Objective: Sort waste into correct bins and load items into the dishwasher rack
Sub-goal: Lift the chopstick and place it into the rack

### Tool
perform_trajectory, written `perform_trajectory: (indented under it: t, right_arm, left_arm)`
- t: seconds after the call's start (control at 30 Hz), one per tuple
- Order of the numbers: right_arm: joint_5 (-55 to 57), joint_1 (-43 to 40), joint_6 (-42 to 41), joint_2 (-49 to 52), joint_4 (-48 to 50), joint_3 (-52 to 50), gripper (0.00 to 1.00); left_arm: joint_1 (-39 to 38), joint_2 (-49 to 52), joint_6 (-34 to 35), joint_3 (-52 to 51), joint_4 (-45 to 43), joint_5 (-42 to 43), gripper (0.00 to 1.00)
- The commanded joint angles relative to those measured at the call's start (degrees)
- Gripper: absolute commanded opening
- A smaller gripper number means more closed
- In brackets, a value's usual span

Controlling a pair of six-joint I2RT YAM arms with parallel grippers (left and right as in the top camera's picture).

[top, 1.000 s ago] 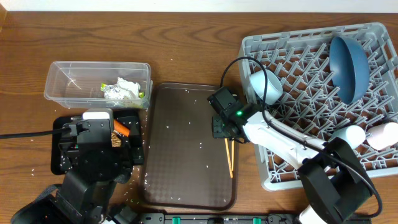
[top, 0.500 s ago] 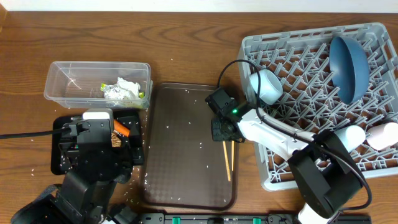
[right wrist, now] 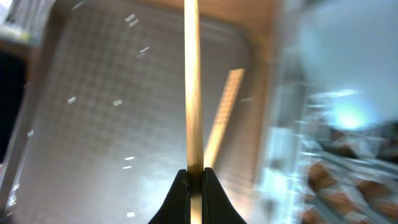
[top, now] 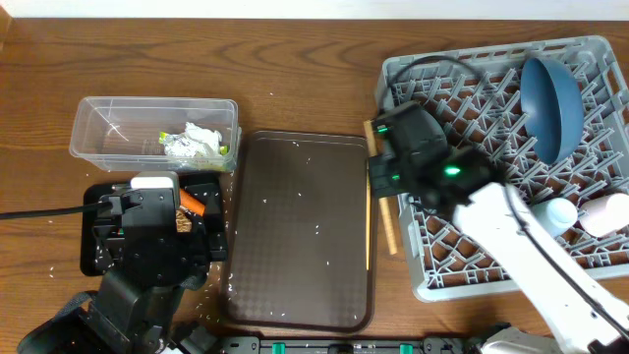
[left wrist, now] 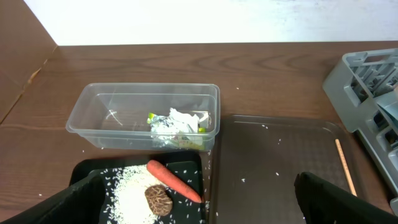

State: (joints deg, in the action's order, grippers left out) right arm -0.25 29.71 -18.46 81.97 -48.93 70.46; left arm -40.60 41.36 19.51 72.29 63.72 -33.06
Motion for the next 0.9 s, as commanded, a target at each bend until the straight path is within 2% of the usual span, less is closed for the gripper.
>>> perform_trajectory:
  t: [0.0,0.27,0.47,0.8,0.87]
  right_arm:
    - [4.04,-6.75,6.95,-3.13,-2.19,0.59,0.01]
    - [8.24,-22.34,17.92,-2.54,-3.32,0.57,0.01]
    - [8.39,-26.49,24.90,0.17,1.86,0.57,0.01]
    - [6.05,-26.95,23.17,9.35,3.74,0.57,0.02]
    - [5.99,-26.97,21.86,10.49,4.09,0.57,0.07]
  left_arm:
    - [0.07,0.09,0.52,0.42,0.13,-1.03,0.98]
    - [0.07,0.09,0.52,0.44,0.13,-1.03,0.98]
    - [0.07,0.09,0.52,0.44,0.13,-1.03,0.98]
    - [0.07,0.09,0.52,0.44,0.13,-1.03,0.98]
    - [0.07,0.09,0.52,0.44,0.13,-1.03,0.98]
